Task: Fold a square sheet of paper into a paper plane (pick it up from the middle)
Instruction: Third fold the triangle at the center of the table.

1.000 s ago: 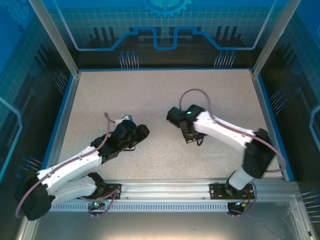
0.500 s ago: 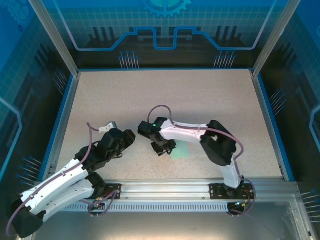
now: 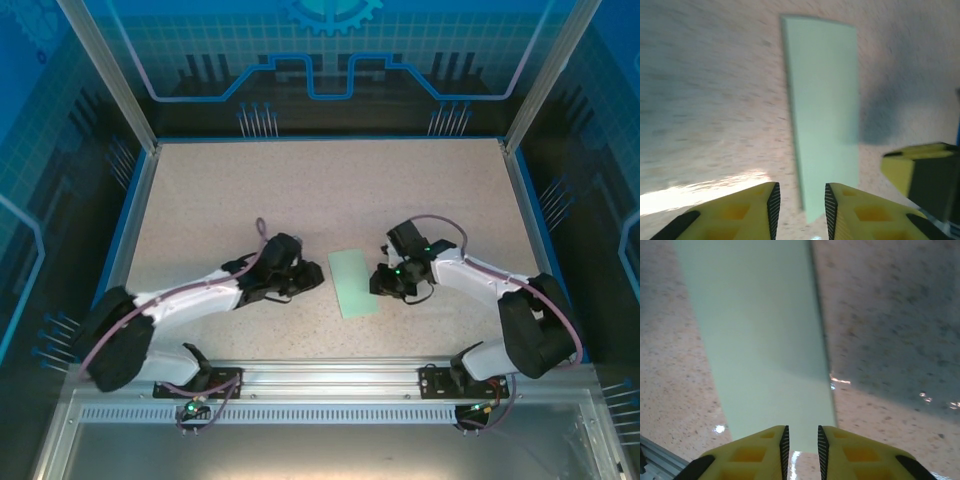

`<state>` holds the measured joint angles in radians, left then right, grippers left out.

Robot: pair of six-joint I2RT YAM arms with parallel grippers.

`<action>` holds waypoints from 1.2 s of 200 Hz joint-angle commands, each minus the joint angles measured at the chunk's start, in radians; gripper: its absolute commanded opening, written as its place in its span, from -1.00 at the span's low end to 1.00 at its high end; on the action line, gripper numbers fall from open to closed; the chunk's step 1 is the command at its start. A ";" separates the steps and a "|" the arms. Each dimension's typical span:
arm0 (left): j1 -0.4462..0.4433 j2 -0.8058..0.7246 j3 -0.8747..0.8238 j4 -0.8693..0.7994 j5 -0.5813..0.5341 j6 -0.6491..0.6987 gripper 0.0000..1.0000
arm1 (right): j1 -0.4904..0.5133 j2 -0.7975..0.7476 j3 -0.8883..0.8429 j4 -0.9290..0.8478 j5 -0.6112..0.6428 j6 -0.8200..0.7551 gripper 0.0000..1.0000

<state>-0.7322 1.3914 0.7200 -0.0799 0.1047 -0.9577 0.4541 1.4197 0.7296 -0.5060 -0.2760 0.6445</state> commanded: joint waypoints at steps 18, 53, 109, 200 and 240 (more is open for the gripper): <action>-0.052 0.196 0.168 0.015 0.101 0.020 -0.37 | -0.100 -0.051 -0.083 0.092 -0.154 -0.051 -0.32; -0.056 0.304 0.188 0.055 0.122 -0.021 -0.40 | -0.096 -0.022 -0.090 0.100 -0.176 -0.068 -0.31; -0.055 0.370 0.200 0.021 0.098 -0.009 -0.45 | -0.088 0.015 -0.084 0.103 -0.171 -0.069 -0.18; -0.055 0.389 0.182 0.013 0.079 0.016 -0.47 | -0.066 0.080 -0.067 0.149 -0.200 -0.054 -0.06; -0.056 0.391 0.182 0.004 0.076 0.025 -0.47 | -0.065 0.101 -0.064 0.177 -0.212 -0.049 -0.03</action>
<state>-0.7837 1.7683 0.8963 -0.0471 0.1955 -0.9600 0.3752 1.5032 0.6537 -0.3534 -0.4557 0.5907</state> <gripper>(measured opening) 0.264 0.478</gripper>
